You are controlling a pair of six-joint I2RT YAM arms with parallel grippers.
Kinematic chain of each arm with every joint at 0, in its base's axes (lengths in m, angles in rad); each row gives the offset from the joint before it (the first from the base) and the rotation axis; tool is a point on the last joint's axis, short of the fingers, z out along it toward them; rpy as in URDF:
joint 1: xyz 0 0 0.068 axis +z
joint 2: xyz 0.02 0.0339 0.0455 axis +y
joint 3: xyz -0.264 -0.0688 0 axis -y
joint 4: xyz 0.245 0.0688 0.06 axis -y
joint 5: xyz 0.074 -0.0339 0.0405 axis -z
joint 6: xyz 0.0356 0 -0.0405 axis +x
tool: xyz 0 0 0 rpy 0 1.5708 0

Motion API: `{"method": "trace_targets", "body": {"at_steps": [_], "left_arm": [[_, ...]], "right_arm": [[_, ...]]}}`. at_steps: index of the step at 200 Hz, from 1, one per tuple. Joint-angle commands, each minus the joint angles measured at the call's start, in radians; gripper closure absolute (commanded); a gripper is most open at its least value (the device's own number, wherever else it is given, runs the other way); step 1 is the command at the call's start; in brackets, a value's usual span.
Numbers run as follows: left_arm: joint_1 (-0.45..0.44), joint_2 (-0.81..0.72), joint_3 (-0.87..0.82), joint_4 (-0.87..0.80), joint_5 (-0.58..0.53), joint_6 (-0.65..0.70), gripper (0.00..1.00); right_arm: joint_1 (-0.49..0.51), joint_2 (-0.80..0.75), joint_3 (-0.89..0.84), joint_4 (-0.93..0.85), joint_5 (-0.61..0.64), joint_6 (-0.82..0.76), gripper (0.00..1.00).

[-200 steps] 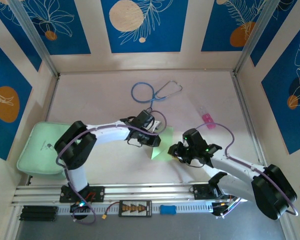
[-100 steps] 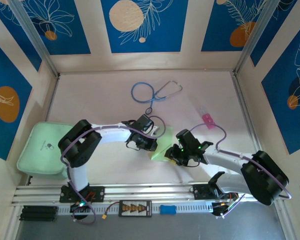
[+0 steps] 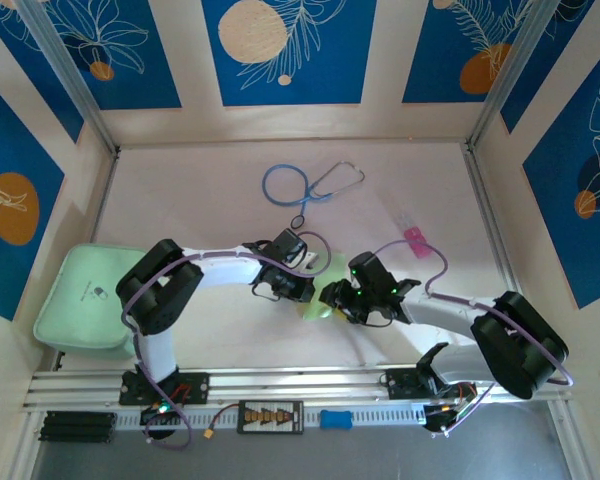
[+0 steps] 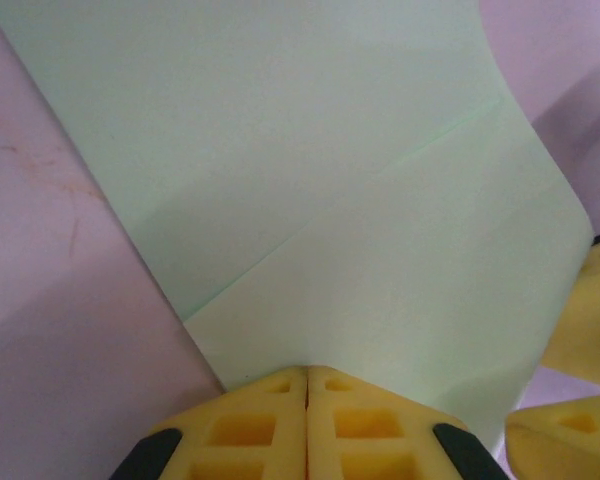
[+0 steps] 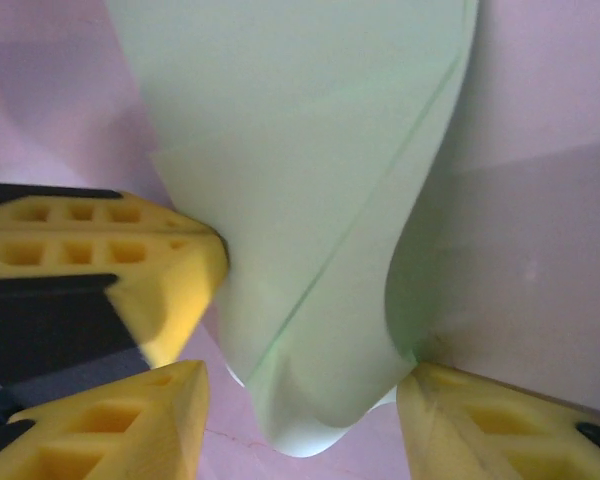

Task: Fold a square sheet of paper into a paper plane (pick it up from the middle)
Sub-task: Turn over the paper at the center of the table.

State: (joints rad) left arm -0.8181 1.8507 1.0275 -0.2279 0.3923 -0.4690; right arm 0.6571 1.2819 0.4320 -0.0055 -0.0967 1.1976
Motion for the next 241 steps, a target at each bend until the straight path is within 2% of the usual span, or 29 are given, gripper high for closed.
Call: {"method": "trace_targets", "body": {"at_steps": [1, 73, 131, 197, 216, 241], "left_arm": [[0.005, 0.016, -0.026, -0.03, -0.001, 0.007, 0.91], [0.007, 0.012, -0.027, -0.024, 0.006, 0.0, 0.92], [0.006, 0.004, -0.027, -0.017, 0.012, -0.011, 0.92], [0.006, 0.004, -0.027, -0.004, 0.024, -0.023, 0.91], [0.007, 0.002, -0.025, -0.003, 0.024, -0.024, 0.92], [0.006, -0.007, -0.027, 0.0, 0.023, -0.025, 0.91]], "right_arm": [[-0.037, 0.018, 0.006, 0.073, -0.03, -0.04, 0.46], [-0.134, 0.078, 0.005, 0.157, -0.086, -0.065, 0.46], [-0.151, 0.111, -0.018, 0.19, -0.081, -0.058, 0.49], [-0.197, 0.164, -0.064, 0.289, -0.115, -0.08, 0.63], [-0.201, 0.179, -0.063, 0.312, -0.126, -0.097, 0.7], [-0.207, 0.192, -0.064, 0.334, -0.136, -0.113, 0.71]]}}
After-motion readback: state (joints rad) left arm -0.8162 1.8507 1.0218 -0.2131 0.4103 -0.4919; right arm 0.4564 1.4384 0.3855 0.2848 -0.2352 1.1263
